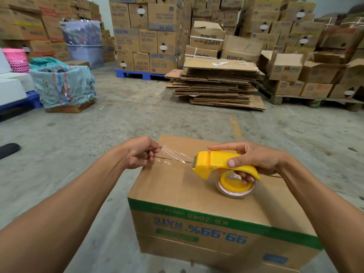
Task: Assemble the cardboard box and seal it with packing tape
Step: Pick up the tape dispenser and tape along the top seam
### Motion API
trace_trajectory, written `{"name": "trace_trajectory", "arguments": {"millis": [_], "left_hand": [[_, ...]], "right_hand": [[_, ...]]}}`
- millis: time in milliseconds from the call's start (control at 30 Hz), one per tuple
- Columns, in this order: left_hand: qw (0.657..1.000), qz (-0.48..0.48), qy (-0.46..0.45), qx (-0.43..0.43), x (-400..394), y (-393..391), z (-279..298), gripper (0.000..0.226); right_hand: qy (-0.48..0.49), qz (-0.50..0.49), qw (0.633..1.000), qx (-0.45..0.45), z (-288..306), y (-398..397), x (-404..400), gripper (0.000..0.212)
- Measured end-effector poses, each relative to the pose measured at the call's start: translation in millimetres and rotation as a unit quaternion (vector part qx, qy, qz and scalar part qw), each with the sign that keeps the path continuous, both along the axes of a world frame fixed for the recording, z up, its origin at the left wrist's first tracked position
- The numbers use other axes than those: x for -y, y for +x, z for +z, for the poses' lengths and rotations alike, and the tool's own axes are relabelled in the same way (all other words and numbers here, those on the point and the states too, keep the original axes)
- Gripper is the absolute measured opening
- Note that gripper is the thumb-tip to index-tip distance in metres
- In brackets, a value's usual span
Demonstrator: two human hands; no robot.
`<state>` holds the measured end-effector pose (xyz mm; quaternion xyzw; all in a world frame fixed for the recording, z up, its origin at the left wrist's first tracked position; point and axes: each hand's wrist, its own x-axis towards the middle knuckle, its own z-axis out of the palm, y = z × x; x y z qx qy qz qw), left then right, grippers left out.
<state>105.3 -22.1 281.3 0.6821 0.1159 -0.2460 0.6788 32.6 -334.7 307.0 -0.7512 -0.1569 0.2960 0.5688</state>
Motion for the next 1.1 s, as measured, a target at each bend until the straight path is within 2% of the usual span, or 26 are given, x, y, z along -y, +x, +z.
{"name": "trace_trajectory", "arguments": {"millis": [267, 433, 567, 700, 867, 1100], "left_hand": [[0.996, -0.002, 0.067, 0.065, 7.8, 11.0, 5.5, 0.013], [0.995, -0.012, 0.088, 0.055, -7.8, 18.6, 12.2, 0.007], [0.988, 0.006, 0.13, 0.086, -14.1, 31.0, 19.9, 0.006], [0.977, 0.034, 0.18, 0.105, -19.5, 43.5, 7.9, 0.013], [0.975, 0.036, 0.195, 0.103, -21.6, 50.9, -15.0, 0.011], [0.982, 0.042, 0.164, 0.08, -24.1, 56.5, -39.6, 0.013]], "right_hand": [[-0.049, -0.02, 0.999, -0.004, 10.5, -1.2, -10.4, 0.061], [-0.115, -0.036, 0.992, 0.045, 40.2, 15.3, -19.3, 0.049], [-0.159, -0.013, 0.984, 0.079, 59.0, 44.5, -34.7, 0.047], [-0.157, -0.021, 0.985, 0.066, 47.4, 70.6, -49.5, 0.047], [-0.162, -0.018, 0.986, 0.043, 21.0, 89.1, -55.4, 0.045], [-0.18, -0.002, 0.982, 0.049, 14.8, 98.0, -59.2, 0.042]]}}
